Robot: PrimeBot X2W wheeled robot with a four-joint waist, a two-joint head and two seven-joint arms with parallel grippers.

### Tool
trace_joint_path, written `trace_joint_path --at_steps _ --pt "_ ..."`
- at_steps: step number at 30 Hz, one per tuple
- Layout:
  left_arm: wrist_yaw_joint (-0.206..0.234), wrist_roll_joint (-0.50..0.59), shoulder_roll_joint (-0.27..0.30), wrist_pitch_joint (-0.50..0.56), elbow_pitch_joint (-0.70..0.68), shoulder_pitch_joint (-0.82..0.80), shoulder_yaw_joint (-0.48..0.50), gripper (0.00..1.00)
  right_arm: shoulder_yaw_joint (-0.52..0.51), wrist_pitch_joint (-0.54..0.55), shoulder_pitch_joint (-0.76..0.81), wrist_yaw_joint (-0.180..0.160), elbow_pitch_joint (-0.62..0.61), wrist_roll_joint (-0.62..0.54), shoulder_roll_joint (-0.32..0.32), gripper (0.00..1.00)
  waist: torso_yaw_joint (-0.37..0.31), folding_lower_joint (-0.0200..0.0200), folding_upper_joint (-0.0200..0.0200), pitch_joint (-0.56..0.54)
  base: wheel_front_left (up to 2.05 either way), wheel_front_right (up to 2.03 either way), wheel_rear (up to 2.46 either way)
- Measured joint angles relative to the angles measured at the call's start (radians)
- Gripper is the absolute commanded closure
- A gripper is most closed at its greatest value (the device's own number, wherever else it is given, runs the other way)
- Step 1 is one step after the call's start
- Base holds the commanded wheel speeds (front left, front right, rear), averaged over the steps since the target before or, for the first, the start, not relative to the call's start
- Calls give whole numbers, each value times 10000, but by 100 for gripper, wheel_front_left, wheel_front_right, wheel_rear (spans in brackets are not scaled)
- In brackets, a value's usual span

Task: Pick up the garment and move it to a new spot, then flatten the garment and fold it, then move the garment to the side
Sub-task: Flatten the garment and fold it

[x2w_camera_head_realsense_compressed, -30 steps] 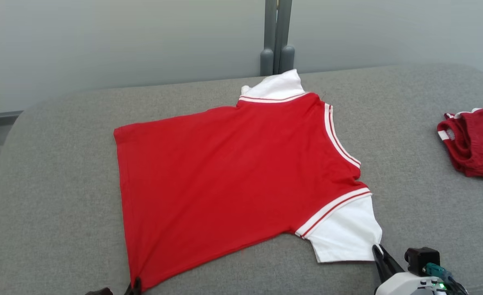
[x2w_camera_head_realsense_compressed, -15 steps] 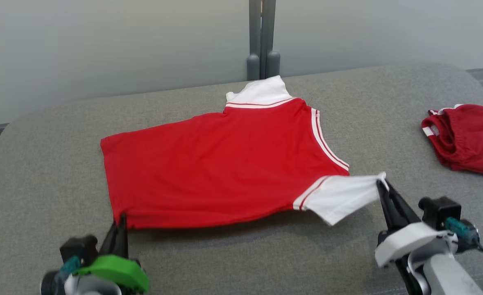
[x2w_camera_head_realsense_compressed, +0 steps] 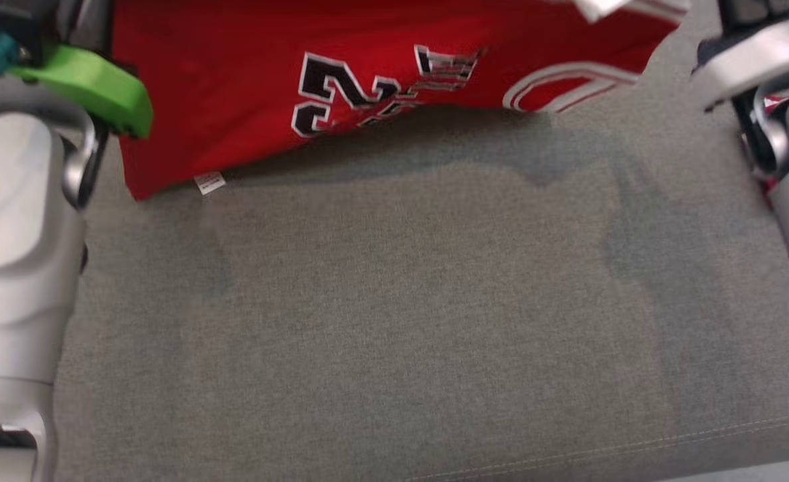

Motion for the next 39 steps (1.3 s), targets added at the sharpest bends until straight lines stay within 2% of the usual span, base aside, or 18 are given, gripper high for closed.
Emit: trace_joint_path --at_steps 3,5,11,16,18,23,28,29,33,39 --pt "-2 213 232 -36 583 -1621 -280 100 240 71 -1975 2 754 -439 -207 100 21 1 0 686 0 0 0" --pt "6 407 451 -163 936 -2647 -307 100 -15 54 -3253 2 1214 -731 -221 100 30 1 0 1122 0 0 0" --pt "462 1160 640 -366 1256 -4679 -523 100 -840 -36 -5713 4 1973 -2255 -211 100 32 2 0 2093 0 0 0" --pt "658 1361 775 -393 -65 -5023 -366 100 -1774 -67 -6507 2 1068 -3212 -58 100 -52 1 0 2397 0 0 0" --pt "679 1277 848 -416 -466 -4910 -192 100 -1808 -77 -6461 2 604 -3534 -59 100 -104 -1 0 2519 0 0 0" --pt "717 938 849 -410 -546 -3412 173 100 -1870 -77 -4955 6 46 -3081 33 100 -236 0 0 2945 0 0 0" --pt "719 525 477 -408 -744 -1594 713 100 -1340 -75 -2845 4 -1141 -1755 -284 100 -323 0 0 3306 0 0 0" --pt "719 525 477 -408 -744 -1594 713 100 -1340 -75 -2845 4 -1141 -1755 -284 100 -323 0 0 3306 0 0 0" --pt "702 405 92 -408 -928 191 1039 100 -1001 -75 -701 6 -1801 -729 -570 100 -378 -1 0 3241 0 0 0" --pt "623 268 -752 -408 -1012 2895 1674 100 -869 -75 2266 4 -1988 274 -487 100 -401 -1 0 2632 0 0 0"
